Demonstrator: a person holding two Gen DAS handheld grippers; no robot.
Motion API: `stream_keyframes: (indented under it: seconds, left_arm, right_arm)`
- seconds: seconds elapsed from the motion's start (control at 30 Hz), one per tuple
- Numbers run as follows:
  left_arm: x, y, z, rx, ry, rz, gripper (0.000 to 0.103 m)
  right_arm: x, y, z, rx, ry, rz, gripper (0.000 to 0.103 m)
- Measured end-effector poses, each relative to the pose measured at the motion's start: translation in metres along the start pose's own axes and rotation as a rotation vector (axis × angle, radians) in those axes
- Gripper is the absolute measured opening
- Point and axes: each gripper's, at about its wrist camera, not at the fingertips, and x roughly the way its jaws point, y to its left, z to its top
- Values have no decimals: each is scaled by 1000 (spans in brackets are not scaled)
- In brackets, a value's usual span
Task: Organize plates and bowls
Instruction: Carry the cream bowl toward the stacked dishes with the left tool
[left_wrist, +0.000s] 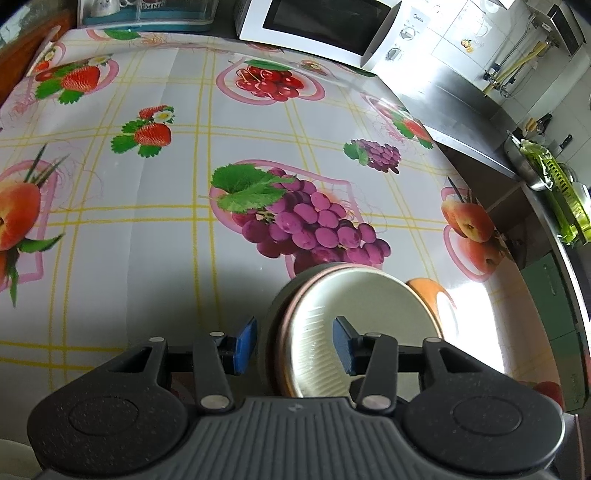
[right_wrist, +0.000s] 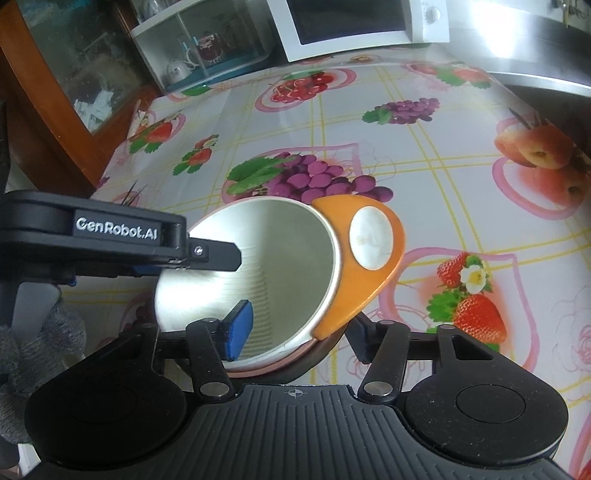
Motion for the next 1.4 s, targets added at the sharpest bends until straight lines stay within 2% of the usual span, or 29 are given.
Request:
stream_keyframes:
  seconds: [0.4,0.53,0.83,1.07,1.4]
  left_arm:
    - [6,2,5,6,8,20,45]
    - [10,3,5,-2,15,12,34]
    - [4,-3,-4,-11,19,31,33]
    - [-15,-1,-18,-49,8,36,33]
    - [-67,6,-42,-110,-69,64,33]
  right_arm:
    - [11,-2,4,-21,35,-5,52]
    - [12,0,5,-31,42,-8,52]
    - [6,0,1,-54,57,-5,52]
    - [-12,13,-4,-116,44,12,52]
    - [-46,46,-11,-223,2,68,52]
